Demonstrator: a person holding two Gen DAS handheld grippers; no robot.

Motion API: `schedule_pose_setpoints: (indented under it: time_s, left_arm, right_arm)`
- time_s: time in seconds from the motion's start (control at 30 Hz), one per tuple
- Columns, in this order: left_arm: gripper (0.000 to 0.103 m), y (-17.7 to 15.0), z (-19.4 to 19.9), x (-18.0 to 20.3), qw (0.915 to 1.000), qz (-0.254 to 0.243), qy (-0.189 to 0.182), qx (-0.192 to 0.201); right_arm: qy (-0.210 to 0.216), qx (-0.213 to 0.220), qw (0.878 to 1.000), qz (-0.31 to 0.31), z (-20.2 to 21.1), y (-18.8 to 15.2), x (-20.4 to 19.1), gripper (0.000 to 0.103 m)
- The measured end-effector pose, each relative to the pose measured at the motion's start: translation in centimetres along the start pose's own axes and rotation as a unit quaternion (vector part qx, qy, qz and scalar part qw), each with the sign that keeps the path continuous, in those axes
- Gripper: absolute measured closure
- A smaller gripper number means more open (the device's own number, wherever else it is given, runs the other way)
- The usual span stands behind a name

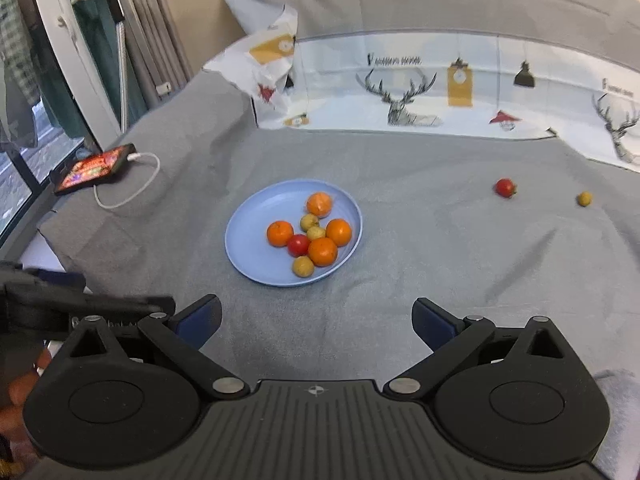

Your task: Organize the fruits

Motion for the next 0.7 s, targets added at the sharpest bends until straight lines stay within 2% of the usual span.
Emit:
schedule_pose_setpoints:
  time_s: [0.33, 0.7]
  left_arm:
    - [0.000, -0.6, 4.1, 0.4, 0.9991, 0.001, 0.009, 0.041]
    - [0.000, -0.9, 6.0, 0.6, 0.9980, 0.001, 0.014, 0.061]
  right_arm:
    - [0.013, 0.042, 0.999, 0.001, 4.4, -0.5, -0.5, 0.001]
    - [0.024, 0.067, 0.997, 0.009, 6.7, -0.8, -0.6, 0.001]
Point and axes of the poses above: each gripper's, at about its wrist camera, not at the fingertips, and z roughly against the way its jaws point, x to its right, y to its top, the point moved 10 cm from there along -z, roughly the way its jaws point, and after that the axes turned 14 degrees about -z, right-handed, at the moved point
